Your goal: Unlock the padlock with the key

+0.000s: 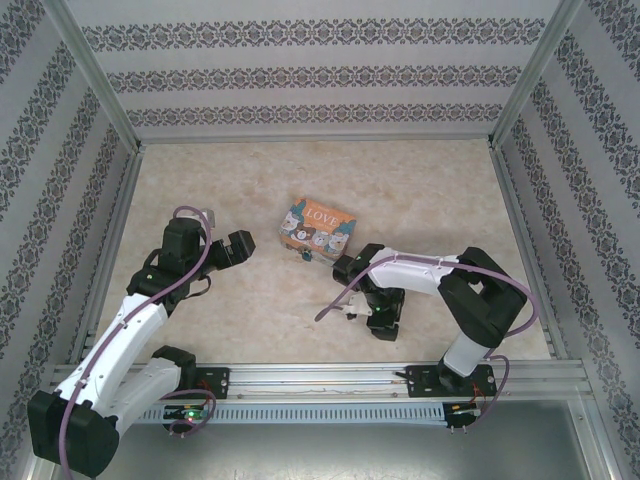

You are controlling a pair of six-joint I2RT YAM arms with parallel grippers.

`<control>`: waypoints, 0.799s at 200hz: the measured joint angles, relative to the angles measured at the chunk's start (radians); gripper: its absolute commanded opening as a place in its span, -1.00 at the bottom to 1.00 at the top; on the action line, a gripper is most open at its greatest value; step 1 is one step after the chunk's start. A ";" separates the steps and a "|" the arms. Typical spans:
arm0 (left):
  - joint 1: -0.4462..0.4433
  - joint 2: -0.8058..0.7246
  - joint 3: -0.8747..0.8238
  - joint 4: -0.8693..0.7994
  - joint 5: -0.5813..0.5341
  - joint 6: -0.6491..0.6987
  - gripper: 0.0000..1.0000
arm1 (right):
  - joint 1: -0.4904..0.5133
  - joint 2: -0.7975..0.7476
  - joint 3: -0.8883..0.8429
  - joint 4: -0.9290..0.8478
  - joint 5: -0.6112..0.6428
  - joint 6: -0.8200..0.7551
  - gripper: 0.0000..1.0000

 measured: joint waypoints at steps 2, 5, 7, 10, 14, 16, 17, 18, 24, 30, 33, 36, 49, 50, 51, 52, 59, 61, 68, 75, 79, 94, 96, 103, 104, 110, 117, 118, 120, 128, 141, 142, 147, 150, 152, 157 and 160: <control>0.000 0.000 0.000 0.000 0.000 0.000 0.99 | 0.000 0.001 0.000 0.002 -0.001 0.000 0.04; 0.000 0.000 0.000 0.000 0.000 0.000 0.99 | 0.003 0.002 0.000 0.004 -0.002 0.000 0.04; 0.000 0.000 0.000 0.000 0.000 0.000 0.99 | 0.003 0.003 0.000 0.005 -0.003 0.000 0.04; 0.000 0.000 0.000 0.000 0.000 0.000 0.99 | 0.004 0.005 0.000 0.006 -0.003 0.000 0.04; 0.000 0.000 0.000 0.000 0.000 -0.001 0.99 | 0.005 0.009 0.000 0.009 -0.004 0.000 0.04; 0.000 0.000 0.000 0.000 0.000 -0.001 0.99 | 0.006 0.011 0.000 0.011 -0.005 0.000 0.04; 0.000 0.000 0.000 0.000 0.000 -0.001 0.98 | 0.007 0.011 0.000 0.011 -0.006 0.000 0.04; 0.000 0.000 0.000 0.000 -0.001 -0.001 0.99 | 0.008 0.013 0.000 0.012 -0.006 0.000 0.03; 0.000 0.000 0.000 0.000 -0.002 -0.001 0.99 | 0.011 0.019 0.000 0.017 -0.008 0.000 0.02; 0.000 0.000 0.000 0.000 -0.003 -0.001 0.99 | 0.011 0.026 0.000 0.022 -0.012 -0.001 0.01; 0.000 0.000 0.000 0.000 -0.003 -0.001 0.99 | 0.011 0.029 0.000 0.025 -0.015 -0.001 0.01; 0.000 0.000 0.000 0.000 -0.003 -0.001 0.99 | 0.011 0.032 0.000 0.028 -0.017 -0.001 0.01; 0.000 0.000 0.000 0.000 -0.003 -0.005 0.99 | 0.011 0.045 0.000 0.038 -0.023 -0.003 -0.04; 0.000 0.000 0.000 0.000 -0.003 -0.004 0.99 | 0.011 0.046 0.000 0.039 -0.024 -0.002 -0.04; 0.000 0.000 0.000 0.000 -0.003 -0.005 0.99 | 0.011 0.046 0.000 0.039 -0.024 -0.002 -0.04; 0.000 0.000 0.000 0.000 -0.003 -0.005 0.99 | 0.011 0.047 0.000 0.039 -0.024 -0.003 -0.04; 0.000 0.000 0.000 0.000 -0.003 -0.008 0.99 | 0.011 0.050 0.000 0.041 -0.023 -0.003 -0.08; 0.000 0.000 0.000 0.000 -0.003 -0.008 0.99 | 0.011 0.050 0.000 0.042 -0.023 -0.003 -0.09; 0.000 0.000 0.000 0.000 -0.003 -0.009 0.99 | 0.011 0.050 0.000 0.043 -0.022 -0.003 -0.13; 0.000 0.000 0.000 0.000 -0.003 -0.012 0.98 | 0.011 0.050 0.000 0.044 -0.021 -0.003 -0.16; 0.000 0.000 0.000 0.000 -0.003 -0.012 0.99 | 0.011 0.050 0.000 0.045 -0.018 -0.002 -0.18; 0.000 0.000 0.000 0.000 -0.004 -0.015 0.99 | 0.011 0.050 0.000 0.048 -0.011 -0.003 -0.27; 0.000 0.000 0.000 0.000 -0.004 -0.015 0.99 | 0.011 0.050 0.000 0.049 -0.011 -0.003 -0.28; 0.000 0.000 0.000 0.000 -0.003 -0.016 0.99 | 0.011 0.050 0.000 0.051 -0.006 -0.003 -0.33; 0.000 0.000 0.000 0.000 -0.003 -0.016 0.99 | 0.011 0.050 0.000 0.051 -0.006 -0.002 -0.34; 0.000 0.000 0.000 0.000 -0.004 -0.016 0.99 | 0.010 0.050 0.000 0.052 -0.002 -0.003 -0.38; 0.000 0.000 0.000 0.000 -0.004 -0.016 0.99 | 0.010 0.050 0.000 0.054 0.001 -0.002 -0.43; 0.000 0.000 0.000 0.000 -0.004 -0.017 0.99 | 0.010 0.050 0.000 0.055 0.002 -0.002 -0.44; 0.000 0.000 -0.001 0.000 -0.004 -0.017 0.99 | 0.010 0.050 0.000 0.055 0.002 -0.003 -0.45; 0.000 0.000 -0.002 0.001 -0.004 -0.019 0.99 | 0.010 0.046 0.000 0.057 0.000 -0.003 -0.50; 0.000 0.000 -0.004 0.000 -0.005 -0.020 0.99 | 0.010 0.037 -0.001 0.066 -0.019 -0.004 -0.58; 0.000 0.000 -0.004 0.000 -0.005 -0.020 0.99 | 0.010 0.036 -0.001 0.067 -0.020 -0.004 -0.59; 0.000 0.000 -0.005 0.000 -0.006 -0.020 0.99 | 0.010 0.030 -0.001 0.071 -0.025 -0.003 -0.61; 0.000 0.000 -0.005 0.000 -0.006 -0.020 0.99 | 0.010 0.025 -0.001 0.073 -0.027 -0.004 -0.63; 0.000 0.000 -0.005 0.000 -0.006 -0.020 0.99 | 0.009 0.022 -0.001 0.074 -0.028 -0.003 -0.65; 0.000 0.000 -0.005 0.001 -0.006 -0.021 0.99 | 0.004 0.011 -0.001 0.076 -0.032 -0.003 -0.69; 0.000 0.000 -0.005 0.001 -0.006 -0.022 0.99 | 0.003 0.005 -0.001 0.077 -0.037 -0.003 -0.72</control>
